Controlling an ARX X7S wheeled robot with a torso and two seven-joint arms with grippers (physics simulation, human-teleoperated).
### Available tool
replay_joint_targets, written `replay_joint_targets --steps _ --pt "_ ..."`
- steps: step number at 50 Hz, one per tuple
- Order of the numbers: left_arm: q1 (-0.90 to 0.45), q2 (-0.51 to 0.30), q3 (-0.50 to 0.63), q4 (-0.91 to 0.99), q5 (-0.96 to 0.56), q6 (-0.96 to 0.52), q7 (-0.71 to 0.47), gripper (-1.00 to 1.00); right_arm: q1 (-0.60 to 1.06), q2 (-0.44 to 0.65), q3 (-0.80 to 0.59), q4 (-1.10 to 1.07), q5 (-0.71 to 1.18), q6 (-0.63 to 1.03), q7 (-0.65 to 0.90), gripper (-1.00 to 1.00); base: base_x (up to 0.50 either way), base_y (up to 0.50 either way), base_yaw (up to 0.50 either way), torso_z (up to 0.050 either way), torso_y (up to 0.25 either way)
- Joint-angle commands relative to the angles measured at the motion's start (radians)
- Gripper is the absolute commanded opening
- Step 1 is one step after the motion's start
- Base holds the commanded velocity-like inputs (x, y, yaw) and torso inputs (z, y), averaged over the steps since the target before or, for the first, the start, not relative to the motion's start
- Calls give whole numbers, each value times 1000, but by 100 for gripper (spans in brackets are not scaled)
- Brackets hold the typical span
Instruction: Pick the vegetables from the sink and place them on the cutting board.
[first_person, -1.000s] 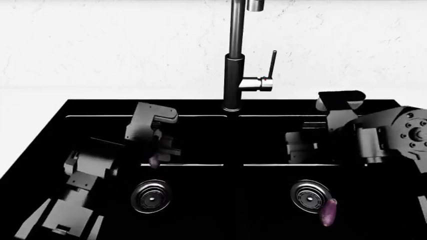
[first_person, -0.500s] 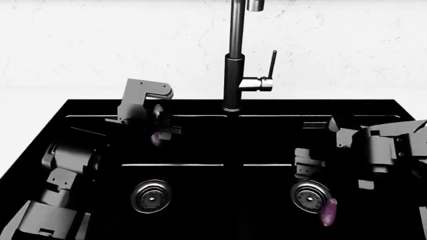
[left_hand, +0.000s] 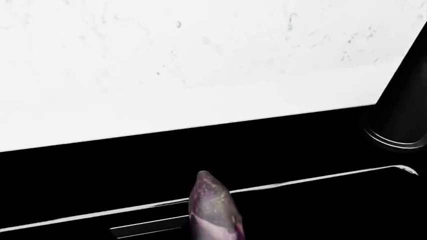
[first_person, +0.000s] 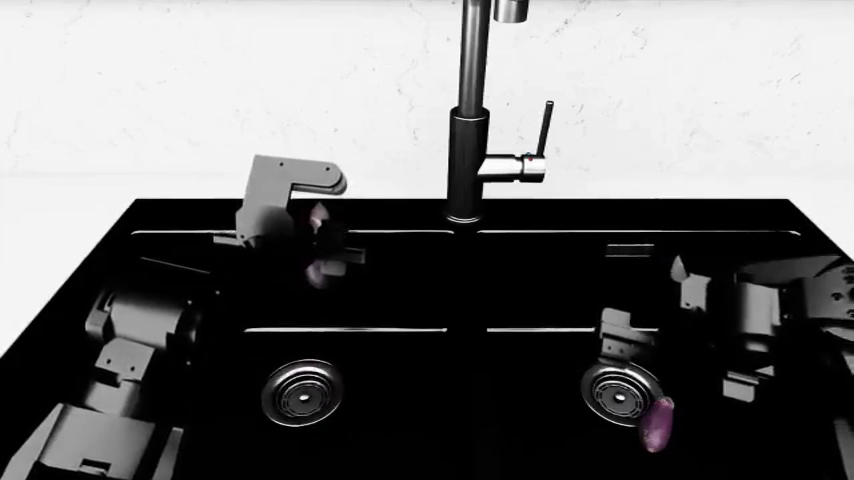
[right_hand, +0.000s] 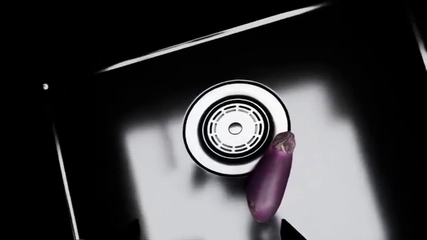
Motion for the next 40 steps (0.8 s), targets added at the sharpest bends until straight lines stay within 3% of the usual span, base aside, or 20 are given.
replay_joint_targets --steps 1,14,40 --pt "11 -1 -7 4 -14 4 -6 -100 69 -36 -90 131 -156 -62 -168 100 0 0 0 0 0" --pt "16 -2 -6 3 -20 7 -6 -100 138 -101 -206 317 -309 -137 -353 100 0 0 0 0 0" --pt "33 1 -16 5 -40 18 -5 -100 185 -209 -325 598 -488 -240 -575 100 0 0 0 0 0"
